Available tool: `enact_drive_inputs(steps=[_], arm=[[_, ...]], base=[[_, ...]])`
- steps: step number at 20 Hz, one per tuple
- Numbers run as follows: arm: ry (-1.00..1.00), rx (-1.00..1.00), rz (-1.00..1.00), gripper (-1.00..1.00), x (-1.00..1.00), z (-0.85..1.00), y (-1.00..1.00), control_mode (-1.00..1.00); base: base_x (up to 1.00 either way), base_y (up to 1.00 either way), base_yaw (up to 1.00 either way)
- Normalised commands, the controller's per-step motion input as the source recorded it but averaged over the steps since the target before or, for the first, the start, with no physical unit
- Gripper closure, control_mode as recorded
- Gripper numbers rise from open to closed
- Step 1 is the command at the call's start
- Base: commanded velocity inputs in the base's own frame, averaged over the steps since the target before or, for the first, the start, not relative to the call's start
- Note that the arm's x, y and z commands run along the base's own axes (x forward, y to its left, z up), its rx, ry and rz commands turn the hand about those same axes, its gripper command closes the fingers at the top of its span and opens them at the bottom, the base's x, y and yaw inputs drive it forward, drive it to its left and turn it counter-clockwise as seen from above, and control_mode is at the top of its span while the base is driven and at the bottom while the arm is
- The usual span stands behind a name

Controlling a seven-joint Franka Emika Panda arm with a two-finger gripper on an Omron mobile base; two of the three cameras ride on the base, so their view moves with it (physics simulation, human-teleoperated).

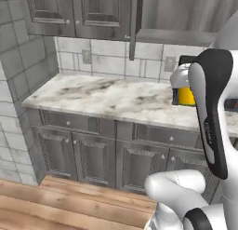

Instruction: There is a tray on the dining counter. Grab the cup, mug, and pitcher and place them on the tray. The pitcher may be placed next to the tray if it cannot fit the tray.

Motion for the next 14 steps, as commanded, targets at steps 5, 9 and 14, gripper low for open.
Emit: enact_drive_inputs(steps=[5,9,14], arm=[[0.0,0.0,0.0,1.0,0.0,0.0,0.0,1.0],[0.0,0.0,0.0,1.0,0.0,0.0,0.0,1.0],[0.0,0.0,0.0,1.0,0.0,0.0,0.0,1.0]], base=[[0.01,0.08,0.92],[0.1,0.0,0.97],[0.27,-0.05,0.89]])
